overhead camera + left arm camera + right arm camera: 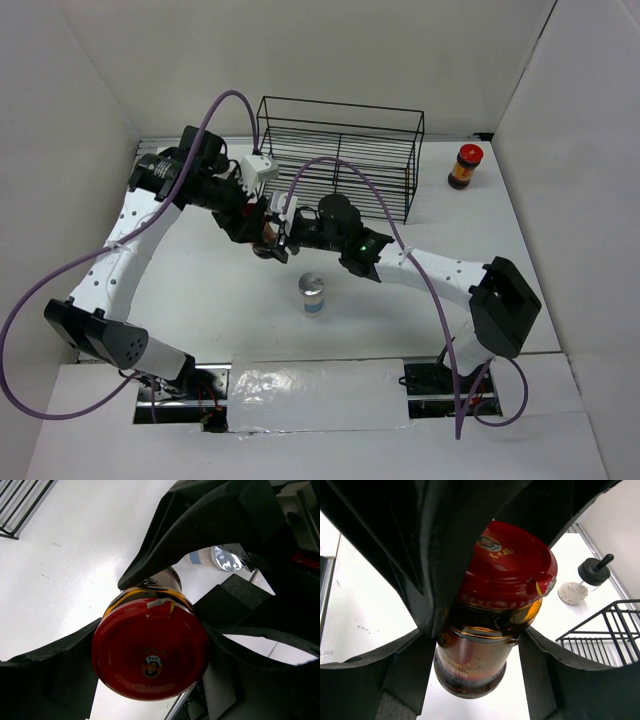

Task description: Organize the condiment bottles

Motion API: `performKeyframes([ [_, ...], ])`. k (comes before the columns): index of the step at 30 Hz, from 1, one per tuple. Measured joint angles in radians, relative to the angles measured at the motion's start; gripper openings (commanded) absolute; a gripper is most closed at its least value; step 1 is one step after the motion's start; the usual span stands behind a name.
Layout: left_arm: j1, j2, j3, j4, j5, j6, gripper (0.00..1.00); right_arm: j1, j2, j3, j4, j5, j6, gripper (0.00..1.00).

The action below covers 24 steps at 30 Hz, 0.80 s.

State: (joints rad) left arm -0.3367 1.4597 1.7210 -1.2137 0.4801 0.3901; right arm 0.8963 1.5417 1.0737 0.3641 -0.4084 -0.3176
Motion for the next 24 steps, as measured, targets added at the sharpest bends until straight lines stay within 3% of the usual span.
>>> performKeyframes([
  [4,-0.002,-0.012,-0.006,0.014,-0.007,0.000,0.00,-0.005,0.000,0.000,0.011,0.000,0.014,0.70],
  [6,-0.003,-0.018,-0.009,0.018,-0.007,0.000,0.00,-0.007,0.000,0.000,0.011,-0.002,0.015,0.79],
  [8,-0.003,-0.018,-0.009,0.018,-0.002,-0.001,0.00,-0.007,0.001,0.000,0.014,-0.003,0.019,0.80],
  [10,-0.003,-0.018,-0.009,0.020,0.007,-0.003,0.00,-0.007,0.002,0.000,0.022,-0.004,0.019,0.71],
  [11,-0.003,-0.018,-0.009,0.022,0.011,-0.003,0.00,-0.006,0.003,0.000,0.030,-0.004,0.022,0.63],
  [12,-0.002,-0.018,-0.009,0.024,0.014,-0.005,0.00,-0.006,0.004,0.000,0.035,-0.003,0.026,0.50],
  [14,0.000,-0.018,-0.009,0.026,0.016,-0.008,0.00,-0.006,0.007,0.000,0.041,-0.002,0.039,0.39],
  [15,0.000,-0.018,-0.009,0.027,0.016,-0.007,0.00,-0.006,0.008,0.000,0.043,-0.002,0.041,0.15],
  [16,0.000,-0.018,-0.009,0.028,0.016,-0.008,0.00,-0.006,0.010,0.000,0.044,-0.002,0.043,0.00],
  [20,0.008,-0.018,-0.009,0.029,0.016,-0.009,0.01,-0.006,0.019,0.011,0.043,0.006,0.060,0.00],
  [22,0.011,-0.018,-0.009,0.031,0.016,-0.011,0.14,-0.007,0.022,0.014,0.044,0.009,0.067,0.00],
  [23,0.011,-0.018,-0.009,0.032,0.017,-0.013,0.44,-0.007,0.022,0.014,0.045,0.010,0.071,0.00],
  [24,0.011,-0.018,-0.009,0.034,0.017,-0.016,0.63,-0.007,0.022,0.014,0.048,0.012,0.076,0.00],
])
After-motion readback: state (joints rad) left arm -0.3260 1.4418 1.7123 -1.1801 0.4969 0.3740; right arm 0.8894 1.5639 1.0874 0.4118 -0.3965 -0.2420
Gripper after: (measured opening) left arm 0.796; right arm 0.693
